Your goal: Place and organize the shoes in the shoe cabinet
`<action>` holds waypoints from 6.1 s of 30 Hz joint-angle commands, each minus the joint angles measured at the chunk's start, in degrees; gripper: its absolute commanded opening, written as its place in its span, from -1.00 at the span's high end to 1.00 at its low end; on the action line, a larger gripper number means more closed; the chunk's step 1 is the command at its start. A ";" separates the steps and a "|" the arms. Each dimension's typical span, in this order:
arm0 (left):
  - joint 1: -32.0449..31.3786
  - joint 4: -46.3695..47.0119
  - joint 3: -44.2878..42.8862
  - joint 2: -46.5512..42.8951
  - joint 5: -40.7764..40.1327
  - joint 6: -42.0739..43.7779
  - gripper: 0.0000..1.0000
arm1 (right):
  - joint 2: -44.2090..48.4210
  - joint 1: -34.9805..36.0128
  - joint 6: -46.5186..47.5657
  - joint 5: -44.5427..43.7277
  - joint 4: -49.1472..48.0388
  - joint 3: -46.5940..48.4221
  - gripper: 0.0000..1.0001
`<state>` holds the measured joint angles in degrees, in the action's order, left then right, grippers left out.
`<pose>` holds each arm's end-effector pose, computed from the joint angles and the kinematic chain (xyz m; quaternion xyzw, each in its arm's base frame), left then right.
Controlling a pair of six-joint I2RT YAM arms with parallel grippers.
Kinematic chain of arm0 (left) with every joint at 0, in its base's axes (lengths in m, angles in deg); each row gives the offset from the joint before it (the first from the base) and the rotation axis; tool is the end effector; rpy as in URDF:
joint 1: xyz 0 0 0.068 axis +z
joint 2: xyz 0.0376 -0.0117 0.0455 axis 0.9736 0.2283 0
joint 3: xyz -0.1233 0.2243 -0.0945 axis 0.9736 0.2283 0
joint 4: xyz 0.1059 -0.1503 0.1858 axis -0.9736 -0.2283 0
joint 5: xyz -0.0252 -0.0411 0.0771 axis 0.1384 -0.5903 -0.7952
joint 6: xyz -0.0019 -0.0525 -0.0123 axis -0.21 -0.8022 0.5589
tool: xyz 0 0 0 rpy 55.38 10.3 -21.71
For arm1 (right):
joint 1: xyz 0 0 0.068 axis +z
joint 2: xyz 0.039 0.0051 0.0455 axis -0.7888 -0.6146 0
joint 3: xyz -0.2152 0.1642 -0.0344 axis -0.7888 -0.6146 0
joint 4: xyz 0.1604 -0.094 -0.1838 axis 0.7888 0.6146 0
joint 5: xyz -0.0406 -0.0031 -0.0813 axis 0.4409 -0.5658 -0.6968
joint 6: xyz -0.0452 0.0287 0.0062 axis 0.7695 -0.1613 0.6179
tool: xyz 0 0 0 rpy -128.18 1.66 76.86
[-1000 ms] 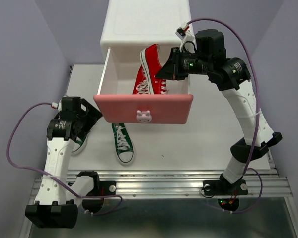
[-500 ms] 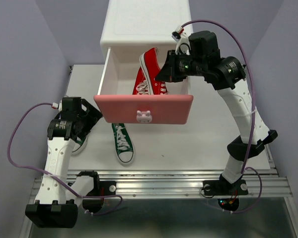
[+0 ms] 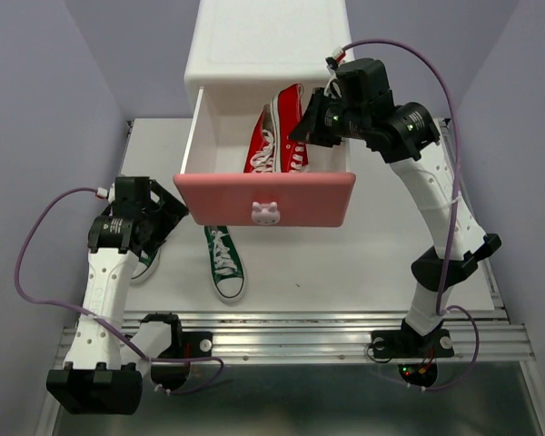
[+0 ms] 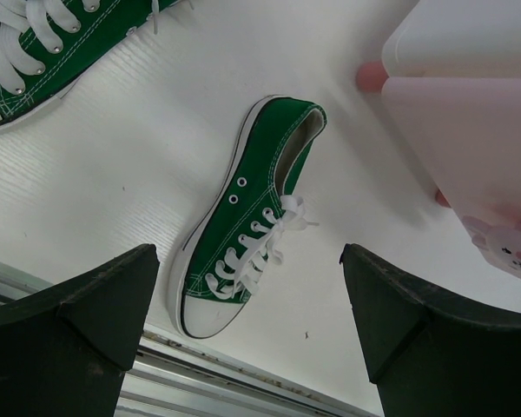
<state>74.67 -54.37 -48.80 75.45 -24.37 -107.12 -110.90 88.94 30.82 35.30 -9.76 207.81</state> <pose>0.1815 -0.0058 0.3423 -0.3487 0.8507 -0.1489 0.3640 0.2703 0.2063 0.5134 -0.0453 0.8532 0.3284 0.4026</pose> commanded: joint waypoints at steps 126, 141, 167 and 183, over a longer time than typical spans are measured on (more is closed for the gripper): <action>0.37 0.29 -12.66 10.47 -0.64 5.96 -0.97 | 3.76 10.25 7.94 -12.62 -21.87 -4.17 -1.00; 0.37 -0.23 -11.96 10.30 -1.25 6.31 -0.97 | -10.66 10.25 2.15 -24.27 8.79 7.68 -1.00; 0.37 -1.73 -11.26 9.24 -2.83 5.70 -0.97 | -15.06 10.25 10.67 -31.49 5.91 5.86 -0.22; 0.46 -1.38 -9.50 7.22 -2.83 5.26 -0.97 | -8.11 10.25 3.74 -14.71 -21.34 4.86 0.99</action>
<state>74.69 -55.77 -59.13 84.09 -26.32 -101.86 -119.75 98.93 39.73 15.86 -19.83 208.13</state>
